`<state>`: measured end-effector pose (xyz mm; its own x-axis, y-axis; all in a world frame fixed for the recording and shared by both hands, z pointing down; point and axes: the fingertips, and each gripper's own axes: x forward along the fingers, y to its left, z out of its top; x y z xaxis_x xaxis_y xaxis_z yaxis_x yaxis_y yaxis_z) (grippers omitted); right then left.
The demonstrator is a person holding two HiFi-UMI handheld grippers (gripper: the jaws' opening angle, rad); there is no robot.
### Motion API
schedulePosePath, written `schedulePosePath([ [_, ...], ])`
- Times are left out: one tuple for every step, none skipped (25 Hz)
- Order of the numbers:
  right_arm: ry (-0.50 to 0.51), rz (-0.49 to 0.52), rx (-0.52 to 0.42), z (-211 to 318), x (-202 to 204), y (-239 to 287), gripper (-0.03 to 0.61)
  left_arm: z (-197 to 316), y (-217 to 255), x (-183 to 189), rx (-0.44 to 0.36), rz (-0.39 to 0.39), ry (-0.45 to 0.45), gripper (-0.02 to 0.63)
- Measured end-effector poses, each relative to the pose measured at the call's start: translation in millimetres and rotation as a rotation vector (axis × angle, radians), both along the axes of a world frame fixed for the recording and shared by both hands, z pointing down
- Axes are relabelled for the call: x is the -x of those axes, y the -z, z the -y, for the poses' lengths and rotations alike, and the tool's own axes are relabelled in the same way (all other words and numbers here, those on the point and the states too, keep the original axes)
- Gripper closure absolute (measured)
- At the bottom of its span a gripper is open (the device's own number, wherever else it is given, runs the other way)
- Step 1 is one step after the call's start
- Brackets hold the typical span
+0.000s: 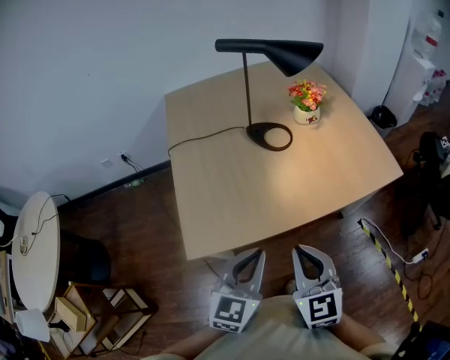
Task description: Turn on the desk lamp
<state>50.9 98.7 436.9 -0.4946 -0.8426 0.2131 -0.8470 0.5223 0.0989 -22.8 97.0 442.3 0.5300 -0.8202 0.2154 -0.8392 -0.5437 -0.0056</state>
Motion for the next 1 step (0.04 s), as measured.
schedulePosePath([
  [0.002, 0.002, -0.002, 0.3, 0.2, 0.5, 0.581, 0.3, 0.7, -0.2, -0.003, -0.001, 0.0, 0.615],
])
